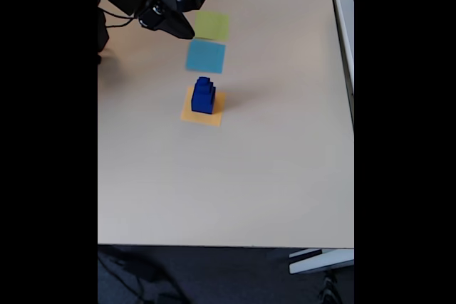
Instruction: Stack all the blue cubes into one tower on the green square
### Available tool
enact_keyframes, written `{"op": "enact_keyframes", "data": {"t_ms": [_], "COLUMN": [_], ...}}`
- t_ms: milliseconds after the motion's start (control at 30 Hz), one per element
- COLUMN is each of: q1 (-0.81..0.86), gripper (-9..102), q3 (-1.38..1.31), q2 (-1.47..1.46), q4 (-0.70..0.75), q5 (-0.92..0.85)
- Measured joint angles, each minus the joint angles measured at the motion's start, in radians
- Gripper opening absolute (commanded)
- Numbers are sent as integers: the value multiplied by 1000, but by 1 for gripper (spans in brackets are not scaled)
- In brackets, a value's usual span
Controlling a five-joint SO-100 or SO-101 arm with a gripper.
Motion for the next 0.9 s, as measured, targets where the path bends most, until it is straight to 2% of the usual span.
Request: {"op": "enact_keyframes", "data": {"t_ms": [700, 900], "q1": [118, 132], "gripper": [4, 0], "q3": [-54, -64], "q2": [-118, -141], "q4": [-51, -87], "q5": [-28, -52]}}
